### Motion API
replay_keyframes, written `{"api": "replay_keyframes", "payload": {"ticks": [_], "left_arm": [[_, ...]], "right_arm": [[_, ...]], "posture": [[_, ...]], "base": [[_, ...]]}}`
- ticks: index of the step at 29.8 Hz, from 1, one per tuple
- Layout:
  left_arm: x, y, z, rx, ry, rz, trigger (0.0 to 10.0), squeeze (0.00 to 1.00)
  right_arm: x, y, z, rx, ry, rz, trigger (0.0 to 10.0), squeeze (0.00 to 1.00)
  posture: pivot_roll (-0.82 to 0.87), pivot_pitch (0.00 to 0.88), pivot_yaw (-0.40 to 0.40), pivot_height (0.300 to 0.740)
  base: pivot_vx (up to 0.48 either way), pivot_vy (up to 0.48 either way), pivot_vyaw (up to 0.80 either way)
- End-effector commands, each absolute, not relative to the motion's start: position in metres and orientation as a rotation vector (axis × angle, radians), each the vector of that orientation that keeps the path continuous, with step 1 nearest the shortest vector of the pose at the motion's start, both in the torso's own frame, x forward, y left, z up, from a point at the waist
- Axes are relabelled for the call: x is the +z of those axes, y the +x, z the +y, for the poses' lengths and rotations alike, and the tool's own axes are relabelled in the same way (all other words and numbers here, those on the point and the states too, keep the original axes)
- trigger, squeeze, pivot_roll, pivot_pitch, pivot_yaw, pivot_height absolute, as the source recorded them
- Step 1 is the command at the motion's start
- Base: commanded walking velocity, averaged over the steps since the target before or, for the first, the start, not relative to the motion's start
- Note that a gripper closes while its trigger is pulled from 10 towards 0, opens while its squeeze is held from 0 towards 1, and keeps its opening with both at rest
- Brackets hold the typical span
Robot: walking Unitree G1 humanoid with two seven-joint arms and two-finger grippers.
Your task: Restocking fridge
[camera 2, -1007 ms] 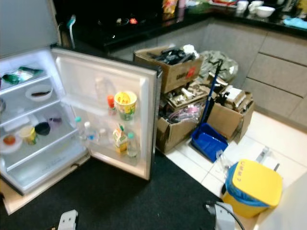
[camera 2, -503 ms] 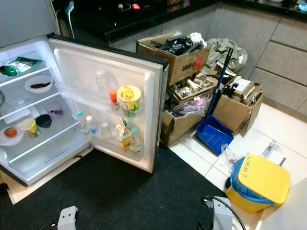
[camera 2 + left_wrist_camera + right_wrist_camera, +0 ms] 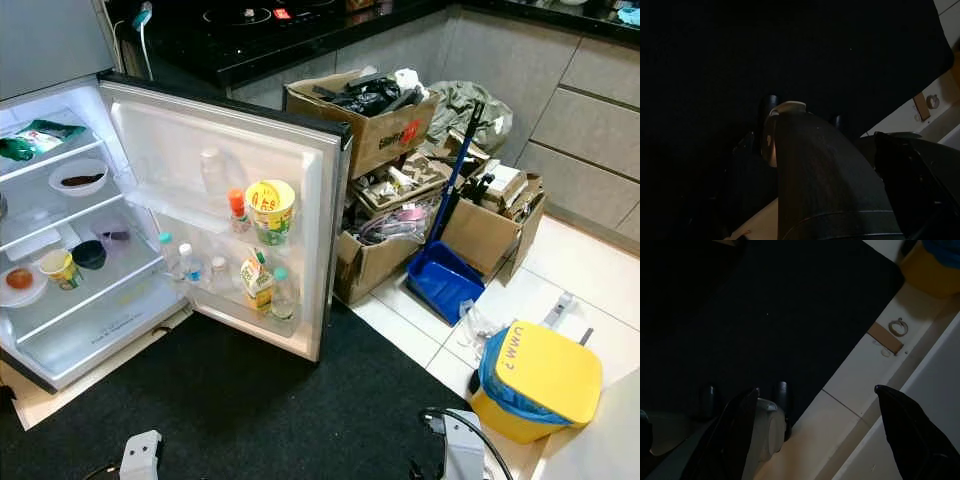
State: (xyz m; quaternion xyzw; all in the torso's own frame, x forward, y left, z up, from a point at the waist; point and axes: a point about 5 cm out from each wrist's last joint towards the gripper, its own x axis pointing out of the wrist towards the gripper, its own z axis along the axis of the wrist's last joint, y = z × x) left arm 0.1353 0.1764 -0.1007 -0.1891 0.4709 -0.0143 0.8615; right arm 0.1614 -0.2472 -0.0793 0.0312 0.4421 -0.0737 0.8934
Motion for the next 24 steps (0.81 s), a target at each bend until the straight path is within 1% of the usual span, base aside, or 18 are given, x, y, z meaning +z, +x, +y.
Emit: {"api": "replay_keyframes", "payload": {"ticks": [1,4,6,8,24], "left_arm": [[-0.102,0.132,0.178,-0.019,-0.398,1.0,10.0,0.0],[-0.102,0.132,0.178,-0.019,-0.398,1.0,10.0,0.0],[-0.102,0.132,0.177,-0.014,-0.402,1.002,10.0,0.0],[-0.102,0.131,0.177,-0.012,-0.404,1.002,10.0,0.0],[-0.102,0.131,0.177,-0.012,-0.404,1.002,10.0,0.0]], "right_arm": [[-0.08,0.16,-0.247,-0.154,0.064,0.915,10.0,0.0],[-0.08,0.16,-0.247,-0.154,0.064,0.915,10.0,0.0],[-0.075,0.171,-0.246,-0.138,0.059,0.882,10.0,0.0],[-0.072,0.176,-0.246,-0.131,0.056,0.868,10.0,0.0],[-0.072,0.176,-0.246,-0.13,0.056,0.868,10.0,0.0]], "posture": [[-0.05,0.0,0.0,0.74],[-0.05,0.0,0.0,0.74],[-0.06,0.0,-0.002,0.74],[-0.06,0.0,-0.002,0.74],[-0.06,0.0,-0.002,0.74]], "base": [[0.0,0.0,0.0],[0.0,0.0,0.0],[0.0,0.0,0.0],[0.0,0.0,0.0],[0.0,0.0,0.0]]}}
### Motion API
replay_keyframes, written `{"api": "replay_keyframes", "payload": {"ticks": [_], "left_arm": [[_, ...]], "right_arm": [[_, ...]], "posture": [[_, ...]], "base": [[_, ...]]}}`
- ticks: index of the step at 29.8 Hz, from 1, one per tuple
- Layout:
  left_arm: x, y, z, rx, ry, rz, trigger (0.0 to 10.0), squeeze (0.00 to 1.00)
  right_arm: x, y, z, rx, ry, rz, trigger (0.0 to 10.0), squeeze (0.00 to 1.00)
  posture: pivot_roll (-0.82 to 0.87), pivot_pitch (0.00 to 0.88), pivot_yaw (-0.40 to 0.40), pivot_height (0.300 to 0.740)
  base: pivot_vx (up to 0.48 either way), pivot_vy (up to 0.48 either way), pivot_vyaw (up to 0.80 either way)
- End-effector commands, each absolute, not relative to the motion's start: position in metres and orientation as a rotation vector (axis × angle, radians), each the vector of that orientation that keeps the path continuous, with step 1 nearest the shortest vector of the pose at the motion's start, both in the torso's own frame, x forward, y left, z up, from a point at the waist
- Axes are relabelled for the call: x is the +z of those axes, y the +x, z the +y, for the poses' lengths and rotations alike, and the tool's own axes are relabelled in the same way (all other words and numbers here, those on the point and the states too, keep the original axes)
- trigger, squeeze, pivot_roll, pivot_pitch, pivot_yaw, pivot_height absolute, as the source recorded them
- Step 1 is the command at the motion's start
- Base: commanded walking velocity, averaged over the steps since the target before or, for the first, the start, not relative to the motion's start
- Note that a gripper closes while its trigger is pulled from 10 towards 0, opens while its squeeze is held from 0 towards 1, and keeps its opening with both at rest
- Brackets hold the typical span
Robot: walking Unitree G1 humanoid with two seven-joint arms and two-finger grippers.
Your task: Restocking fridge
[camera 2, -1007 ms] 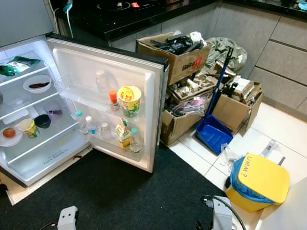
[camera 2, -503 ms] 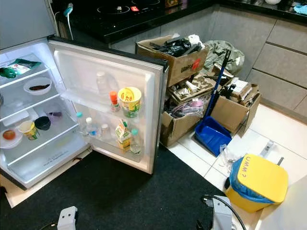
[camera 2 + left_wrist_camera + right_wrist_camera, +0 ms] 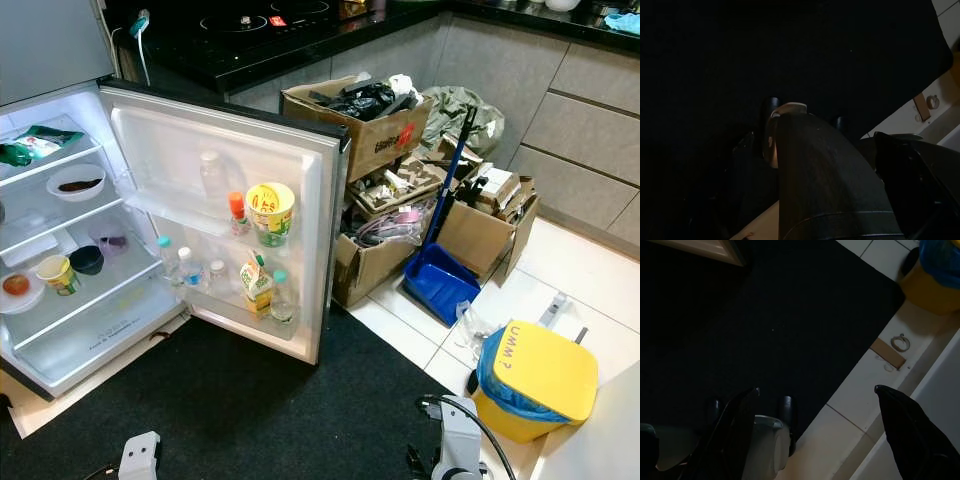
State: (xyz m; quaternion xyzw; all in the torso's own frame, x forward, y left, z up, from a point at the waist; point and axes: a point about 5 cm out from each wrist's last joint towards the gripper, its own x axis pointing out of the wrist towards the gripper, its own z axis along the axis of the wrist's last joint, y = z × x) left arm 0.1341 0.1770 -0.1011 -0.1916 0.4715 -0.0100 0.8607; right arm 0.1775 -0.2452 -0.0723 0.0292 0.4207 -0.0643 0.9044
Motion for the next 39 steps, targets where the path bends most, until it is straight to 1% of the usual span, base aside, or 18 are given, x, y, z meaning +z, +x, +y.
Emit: {"api": "replay_keyframes", "payload": {"ticks": [1,21,25,39], "left_arm": [[-0.1022,0.1314,0.1773,-0.012,-0.404,1.002,10.0,0.0],[-0.1022,0.1314,0.1773,-0.012,-0.404,1.002,10.0,0.0],[-0.1005,0.135,0.1791,-0.023,-0.396,0.987,10.0,0.0],[-0.1005,0.135,0.1791,-0.023,-0.396,0.987,10.0,0.0]], "right_arm": [[-0.0724,0.1764,-0.2459,-0.13,0.056,0.868,10.0,0.0],[-0.0724,0.1764,-0.2459,-0.13,0.056,0.868,10.0,0.0],[-0.0779,0.1669,-0.242,-0.101,0.035,0.906,10.0,0.0],[-0.0779,0.1668,-0.242,-0.101,0.034,0.906,10.0,0.0]], "posture": [[-0.06,0.0,-0.002,0.74],[-0.06,0.0,-0.002,0.74],[-0.06,0.0,-0.004,0.74],[-0.06,0.0,-0.004,0.74]], "base": [[0.0,0.0,0.0],[0.0,0.0,0.0],[0.0,0.0,0.0],[0.0,0.0,0.0]]}}
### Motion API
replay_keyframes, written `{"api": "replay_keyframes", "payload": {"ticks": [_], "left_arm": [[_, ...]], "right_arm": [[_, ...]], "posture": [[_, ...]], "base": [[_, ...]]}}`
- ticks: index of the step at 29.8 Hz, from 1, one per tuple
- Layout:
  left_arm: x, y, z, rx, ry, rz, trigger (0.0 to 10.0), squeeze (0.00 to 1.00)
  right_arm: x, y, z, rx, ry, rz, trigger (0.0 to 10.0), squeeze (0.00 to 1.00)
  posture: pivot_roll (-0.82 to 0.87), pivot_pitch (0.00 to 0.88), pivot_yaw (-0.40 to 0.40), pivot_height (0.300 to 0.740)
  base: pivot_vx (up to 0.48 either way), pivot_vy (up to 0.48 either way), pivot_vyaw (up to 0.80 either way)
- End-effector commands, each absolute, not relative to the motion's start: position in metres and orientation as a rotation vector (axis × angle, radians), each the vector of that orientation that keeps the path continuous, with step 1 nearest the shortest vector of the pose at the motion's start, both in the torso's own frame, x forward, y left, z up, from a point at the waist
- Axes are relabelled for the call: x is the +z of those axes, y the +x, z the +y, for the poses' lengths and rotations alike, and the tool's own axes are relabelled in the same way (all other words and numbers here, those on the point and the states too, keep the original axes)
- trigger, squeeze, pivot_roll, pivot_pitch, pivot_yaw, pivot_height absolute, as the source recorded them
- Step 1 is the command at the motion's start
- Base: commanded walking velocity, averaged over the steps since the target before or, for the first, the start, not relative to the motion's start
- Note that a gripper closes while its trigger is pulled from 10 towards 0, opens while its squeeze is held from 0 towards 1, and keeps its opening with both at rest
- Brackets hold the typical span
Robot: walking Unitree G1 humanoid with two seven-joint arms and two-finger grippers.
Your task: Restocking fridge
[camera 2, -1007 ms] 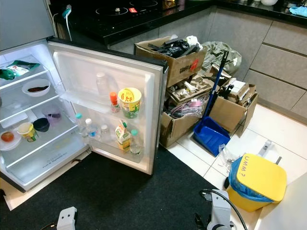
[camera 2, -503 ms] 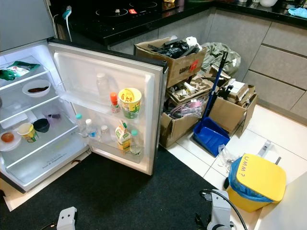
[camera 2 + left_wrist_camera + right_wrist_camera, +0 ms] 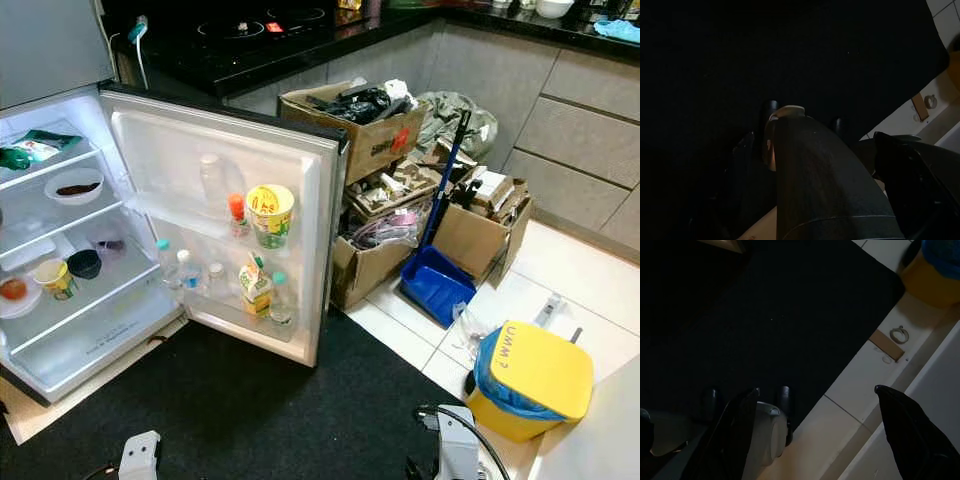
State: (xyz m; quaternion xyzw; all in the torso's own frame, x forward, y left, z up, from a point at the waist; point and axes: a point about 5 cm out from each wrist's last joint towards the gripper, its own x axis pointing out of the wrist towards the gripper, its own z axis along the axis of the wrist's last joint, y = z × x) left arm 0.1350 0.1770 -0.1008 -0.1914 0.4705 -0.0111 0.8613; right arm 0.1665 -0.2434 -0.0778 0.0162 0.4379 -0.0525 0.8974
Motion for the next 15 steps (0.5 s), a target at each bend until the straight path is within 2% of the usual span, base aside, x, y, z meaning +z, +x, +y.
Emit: {"api": "replay_keyframes", "payload": {"ticks": [1,15], "left_arm": [[-0.1005,0.135,0.1791,-0.023,-0.396,0.987,10.0,0.0],[-0.1005,0.135,0.1791,-0.023,-0.396,0.987,10.0,0.0]], "right_arm": [[-0.078,0.1668,-0.242,-0.101,0.033,0.906,10.0,0.0],[-0.078,0.1668,-0.242,-0.1,0.033,0.906,10.0,0.0]], "posture": [[-0.06,0.0,-0.004,0.74],[-0.06,0.0,-0.004,0.74]], "base": [[0.0,0.0,0.0],[0.0,0.0,0.0]]}}
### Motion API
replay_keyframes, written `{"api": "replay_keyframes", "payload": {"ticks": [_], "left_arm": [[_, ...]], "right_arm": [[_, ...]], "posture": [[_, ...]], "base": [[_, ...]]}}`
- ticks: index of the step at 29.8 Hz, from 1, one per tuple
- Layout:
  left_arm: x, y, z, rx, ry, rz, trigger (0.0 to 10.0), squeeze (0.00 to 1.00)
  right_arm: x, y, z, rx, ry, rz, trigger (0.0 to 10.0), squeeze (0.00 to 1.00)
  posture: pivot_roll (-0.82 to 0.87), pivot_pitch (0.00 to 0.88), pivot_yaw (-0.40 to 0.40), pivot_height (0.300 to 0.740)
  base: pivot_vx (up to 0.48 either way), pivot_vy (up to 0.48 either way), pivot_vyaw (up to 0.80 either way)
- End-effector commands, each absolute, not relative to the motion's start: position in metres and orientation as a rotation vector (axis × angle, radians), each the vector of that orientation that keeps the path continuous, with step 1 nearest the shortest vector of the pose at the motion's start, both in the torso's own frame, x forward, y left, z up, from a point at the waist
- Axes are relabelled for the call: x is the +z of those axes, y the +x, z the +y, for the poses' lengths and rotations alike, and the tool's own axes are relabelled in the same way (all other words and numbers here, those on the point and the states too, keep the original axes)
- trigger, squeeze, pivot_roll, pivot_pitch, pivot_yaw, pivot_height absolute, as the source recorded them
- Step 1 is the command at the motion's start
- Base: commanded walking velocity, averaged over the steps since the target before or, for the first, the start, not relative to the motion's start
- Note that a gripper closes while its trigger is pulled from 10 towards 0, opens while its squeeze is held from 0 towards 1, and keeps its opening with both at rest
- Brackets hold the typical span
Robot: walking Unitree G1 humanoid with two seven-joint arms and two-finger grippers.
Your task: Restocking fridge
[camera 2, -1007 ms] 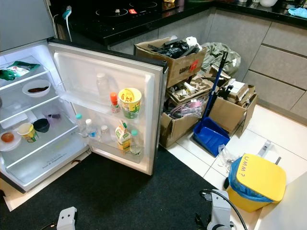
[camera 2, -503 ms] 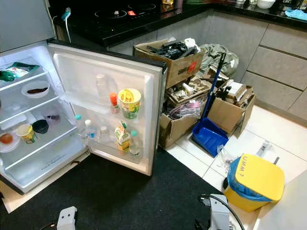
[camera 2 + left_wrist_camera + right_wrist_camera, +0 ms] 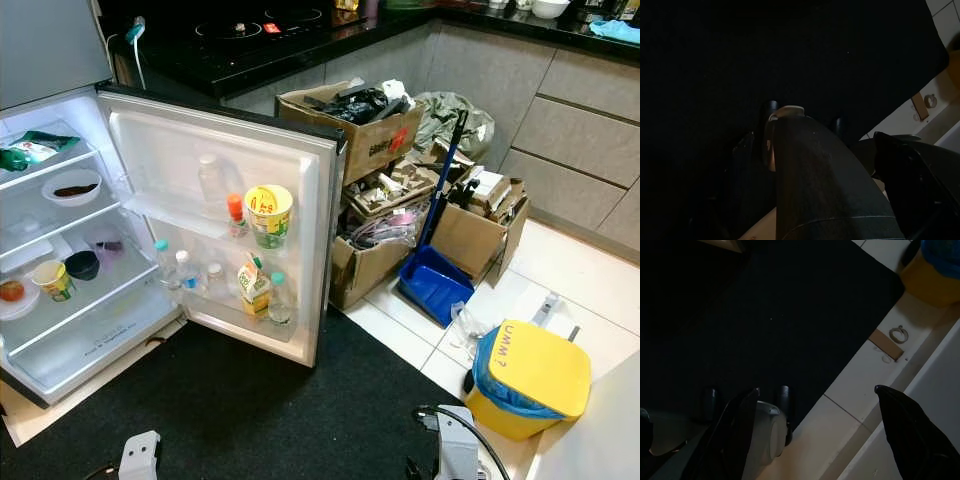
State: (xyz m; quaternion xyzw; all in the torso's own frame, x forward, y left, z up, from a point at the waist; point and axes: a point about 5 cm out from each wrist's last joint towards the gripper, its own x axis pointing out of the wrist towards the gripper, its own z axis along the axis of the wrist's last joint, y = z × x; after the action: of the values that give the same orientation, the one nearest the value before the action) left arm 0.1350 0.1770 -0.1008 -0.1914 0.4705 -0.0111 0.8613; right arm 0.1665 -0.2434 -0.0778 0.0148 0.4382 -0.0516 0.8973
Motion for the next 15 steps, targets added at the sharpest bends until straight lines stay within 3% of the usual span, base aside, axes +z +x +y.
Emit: {"api": "replay_keyframes", "payload": {"ticks": [1,4,6,15], "left_arm": [[-0.1005,0.135,0.1791,-0.023,-0.396,0.987,10.0,0.0],[-0.1004,0.1352,0.1786,-0.033,-0.4,0.986,10.0,0.0],[-0.0999,0.1362,0.1795,-0.03,-0.405,0.982,10.0,0.0],[-0.0986,0.1398,0.1801,-0.024,-0.404,0.969,10.0,0.0]], "right_arm": [[-0.078,0.1668,-0.242,-0.1,0.033,0.906,10.0,0.0],[-0.0777,0.1675,-0.2411,-0.085,0.027,0.904,10.0,0.0],[-0.0778,0.1678,-0.2391,-0.048,0.002,0.906,10.0,0.0],[-0.0794,0.1665,-0.2374,-0.025,-0.058,0.933,10.0,0.0]], "posture": [[-0.06,0.0,-0.004,0.74],[-0.06,0.0,0.0,0.74],[-0.06,0.0,0.0,0.74],[-0.06,0.0,0.0,0.74]], "base": [[0.0,0.0,0.0],[0.0,-0.315,0.0],[0.0,0.0,0.79],[0.0,0.0,0.0]]}}
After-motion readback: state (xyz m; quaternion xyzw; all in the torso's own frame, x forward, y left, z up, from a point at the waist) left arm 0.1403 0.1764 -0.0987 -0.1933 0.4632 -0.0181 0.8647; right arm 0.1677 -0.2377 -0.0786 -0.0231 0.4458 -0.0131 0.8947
